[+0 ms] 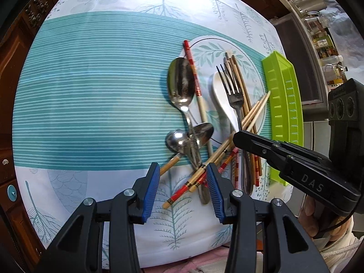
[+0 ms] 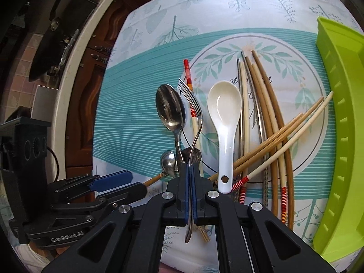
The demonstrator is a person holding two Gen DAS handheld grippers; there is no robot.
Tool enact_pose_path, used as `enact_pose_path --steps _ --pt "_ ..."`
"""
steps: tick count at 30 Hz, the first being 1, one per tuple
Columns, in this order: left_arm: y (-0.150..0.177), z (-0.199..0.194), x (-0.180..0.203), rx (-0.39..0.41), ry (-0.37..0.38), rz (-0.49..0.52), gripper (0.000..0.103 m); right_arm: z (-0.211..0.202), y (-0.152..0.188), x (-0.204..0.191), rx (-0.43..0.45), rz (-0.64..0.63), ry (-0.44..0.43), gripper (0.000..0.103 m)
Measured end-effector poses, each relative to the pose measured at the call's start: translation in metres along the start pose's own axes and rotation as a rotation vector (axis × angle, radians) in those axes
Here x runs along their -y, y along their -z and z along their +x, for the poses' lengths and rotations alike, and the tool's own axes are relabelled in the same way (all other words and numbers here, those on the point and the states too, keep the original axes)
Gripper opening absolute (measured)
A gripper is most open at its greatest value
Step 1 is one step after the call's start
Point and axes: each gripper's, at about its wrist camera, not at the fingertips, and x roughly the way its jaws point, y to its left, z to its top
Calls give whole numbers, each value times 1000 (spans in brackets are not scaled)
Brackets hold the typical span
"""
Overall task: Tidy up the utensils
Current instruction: 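Carry the fork into the green tray and open the right gripper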
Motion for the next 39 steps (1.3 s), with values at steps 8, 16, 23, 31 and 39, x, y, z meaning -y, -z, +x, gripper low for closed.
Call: enact_pose_path --steps 8,16,23,31,39 --pt "-9 6 44 11 13 44 41 -60 8 38 86 59 17 2" --pt "-40 27 74 22 24 -9 41 -117 23 120 179 160 113 2" --pt "-61 45 80 13 -30 -43 40 -126 25 174 155 174 187 2" --pt "-72 62 75 -1 -78 -75 38 -99 27 186 52 86 186 2" --pt "-80 72 82 5 -93 -74 38 -72 24 191 -25 95 153 3"
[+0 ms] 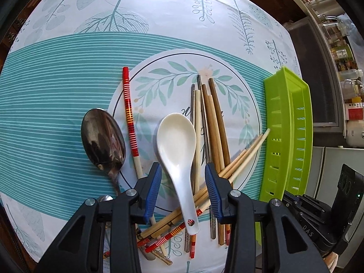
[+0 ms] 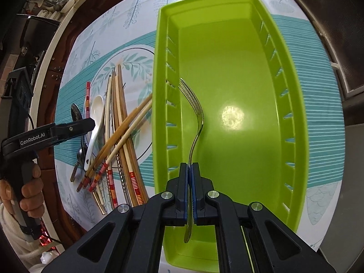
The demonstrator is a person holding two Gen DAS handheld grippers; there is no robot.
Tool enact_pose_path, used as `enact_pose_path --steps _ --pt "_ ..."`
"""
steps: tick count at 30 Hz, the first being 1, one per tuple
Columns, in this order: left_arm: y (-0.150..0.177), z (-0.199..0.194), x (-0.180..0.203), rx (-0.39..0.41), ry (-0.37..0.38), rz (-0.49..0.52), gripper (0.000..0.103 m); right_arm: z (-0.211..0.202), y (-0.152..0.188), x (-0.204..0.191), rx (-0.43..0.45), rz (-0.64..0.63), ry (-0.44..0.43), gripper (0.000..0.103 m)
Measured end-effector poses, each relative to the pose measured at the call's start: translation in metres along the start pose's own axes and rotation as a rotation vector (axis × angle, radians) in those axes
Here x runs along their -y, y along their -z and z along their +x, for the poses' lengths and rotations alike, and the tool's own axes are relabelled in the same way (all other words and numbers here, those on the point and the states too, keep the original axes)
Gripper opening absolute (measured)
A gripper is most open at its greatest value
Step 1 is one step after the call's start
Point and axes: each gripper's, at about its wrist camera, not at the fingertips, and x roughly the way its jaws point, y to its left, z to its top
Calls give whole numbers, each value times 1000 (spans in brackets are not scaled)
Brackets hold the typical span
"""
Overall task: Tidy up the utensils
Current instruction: 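Carry the fork into the green tray and open the right gripper, then grasp the white ceramic spoon with the left gripper and lift it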
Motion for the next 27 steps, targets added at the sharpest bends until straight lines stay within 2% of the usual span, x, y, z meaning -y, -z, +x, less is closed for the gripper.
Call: enact_pose_path --steps 3,5,7,20,25,27 --pt "-3 4 4 -4 -6 4 38 2 -1 2 -3 2 4 12" --pt "-4 5 4 -6 -11 4 38 3 -5 -1 10 11 14 29" --pt "-5 4 2 -5 -14 3 38 0 -8 -2 30 9 30 34" --pt "-16 19 4 -22 -43 7 37 -16 -6 0 67 15 41 34" --pt "-15 23 15 -17 -84 45 36 -17 -5 -3 75 10 47 34" --pt "-15 25 20 -18 -124 62 30 -17 -3 -6 79 7 52 34"
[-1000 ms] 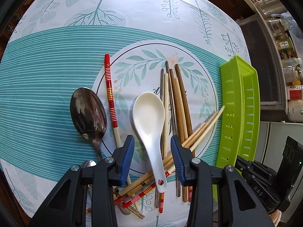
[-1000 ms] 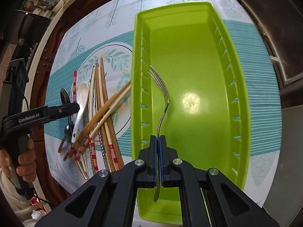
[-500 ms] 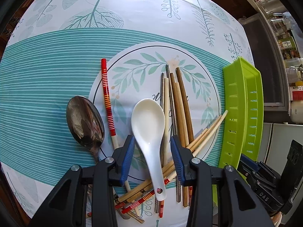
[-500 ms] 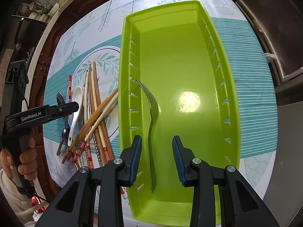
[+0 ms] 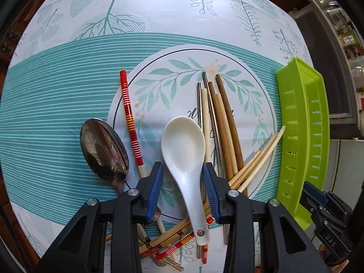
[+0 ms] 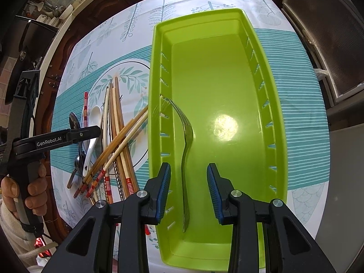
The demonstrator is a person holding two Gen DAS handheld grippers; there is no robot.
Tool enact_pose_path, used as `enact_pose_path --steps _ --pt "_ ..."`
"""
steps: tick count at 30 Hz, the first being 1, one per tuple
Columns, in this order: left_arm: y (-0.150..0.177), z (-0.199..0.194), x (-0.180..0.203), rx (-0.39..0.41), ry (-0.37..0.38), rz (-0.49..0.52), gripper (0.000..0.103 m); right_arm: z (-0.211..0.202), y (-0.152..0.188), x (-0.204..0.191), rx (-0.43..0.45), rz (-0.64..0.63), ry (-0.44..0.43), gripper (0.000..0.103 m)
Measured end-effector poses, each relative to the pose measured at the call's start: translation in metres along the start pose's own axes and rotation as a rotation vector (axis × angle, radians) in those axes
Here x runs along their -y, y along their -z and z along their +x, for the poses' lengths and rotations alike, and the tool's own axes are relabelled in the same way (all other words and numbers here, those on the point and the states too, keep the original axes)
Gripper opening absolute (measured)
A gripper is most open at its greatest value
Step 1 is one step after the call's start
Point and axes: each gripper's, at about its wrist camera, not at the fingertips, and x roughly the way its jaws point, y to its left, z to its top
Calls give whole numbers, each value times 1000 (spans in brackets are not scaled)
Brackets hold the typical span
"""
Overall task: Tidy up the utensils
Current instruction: 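Grasp the white ceramic spoon with the left gripper and lift it, then lower the white spoon into the green tray and open the left gripper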
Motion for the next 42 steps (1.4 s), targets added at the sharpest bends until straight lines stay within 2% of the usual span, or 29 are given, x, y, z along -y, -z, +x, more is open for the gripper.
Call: enact_pose_path --steps 5,7,8,9,18,27,33,37,42 --pt "-1 2 10 -4 -30 11 26 1 4 -2 2 2 -1 34" --pt "-2 3 16 0 -16 8 18 2 6 -2 1 1 -2 34" --pt "0 1 17 5 -13 2 4 2 7 -2 1 2 -3 34" --pt "0 2 17 -3 3 -7 3 3 7 -3 1 3 -3 34" --pt "10 -2 15 27 28 -33 1 2 14 -1 8 12 -8 33" --pt "26 -38 12 52 71 -42 1 -3 14 4 16 24 -23 33" --pt "30 -62 37 62 143 -36 1 -14 15 9 36 31 -31 33" --pt "29 -73 73 70 197 -7 1 -24 16 18 51 45 -36 33" --pt "24 -68 116 75 233 25 1 -36 21 36 66 70 -40 33"
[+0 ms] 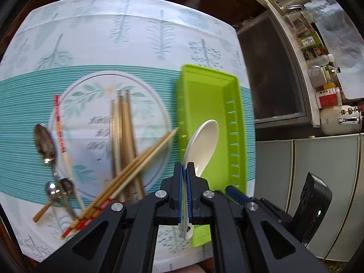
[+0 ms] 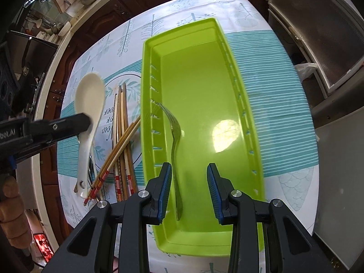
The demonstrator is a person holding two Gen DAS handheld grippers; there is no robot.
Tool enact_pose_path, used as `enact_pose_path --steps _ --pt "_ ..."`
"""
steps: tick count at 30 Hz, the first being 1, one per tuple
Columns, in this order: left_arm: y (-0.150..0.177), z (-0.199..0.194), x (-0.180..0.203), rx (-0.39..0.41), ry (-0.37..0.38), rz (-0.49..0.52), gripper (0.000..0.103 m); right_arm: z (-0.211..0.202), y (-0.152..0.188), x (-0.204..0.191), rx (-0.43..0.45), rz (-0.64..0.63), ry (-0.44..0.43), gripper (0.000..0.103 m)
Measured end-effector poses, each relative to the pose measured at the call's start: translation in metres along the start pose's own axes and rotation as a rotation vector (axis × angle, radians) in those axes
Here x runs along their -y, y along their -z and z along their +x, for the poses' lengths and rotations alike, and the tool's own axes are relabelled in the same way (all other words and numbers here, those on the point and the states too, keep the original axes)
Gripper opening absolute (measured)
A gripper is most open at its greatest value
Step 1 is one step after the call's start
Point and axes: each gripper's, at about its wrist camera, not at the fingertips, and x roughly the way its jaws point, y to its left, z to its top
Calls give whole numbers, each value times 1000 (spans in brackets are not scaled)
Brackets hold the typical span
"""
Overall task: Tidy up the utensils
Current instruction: 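Lower the white spoon into the green tray and open the left gripper, then move the right gripper to the chopsticks and grasp one wooden chopstick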
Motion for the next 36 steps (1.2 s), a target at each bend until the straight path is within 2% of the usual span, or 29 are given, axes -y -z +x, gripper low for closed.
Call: enact_pose_path --steps 5,10,16,19,21,23,26,27,33,35,36 --pt "-6 37 33 -22 -23 28 1 -11 8 22 7 28 -5 33" --pt "-1 75 39 -73 -54 26 1 -16 18 44 0 52 -19 34" --pt "10 98 44 -107 -47 26 2 -16 32 52 -16 49 -30 34" --pt "11 101 46 -122 -42 36 11 -17 38 52 -24 36 -33 34" --pt "11 99 48 -114 -55 51 25 -17 38 46 -28 28 -33 34" --pt "13 94 50 -104 -64 69 32 -18 39 45 -29 17 -34 34" --pt "16 80 51 -77 -69 103 37 -20 38 40 -32 4 -34 34" --pt "17 76 51 -70 -80 113 45 -21 38 38 -33 -1 -34 34" --pt "25 52 40 -26 -93 143 48 -16 29 22 -41 -30 -34 34" --pt "29 43 34 4 -152 156 61 -13 26 19 -46 -39 -34 34" --pt "30 38 29 32 -181 166 62 -12 25 17 -49 -44 -33 34"
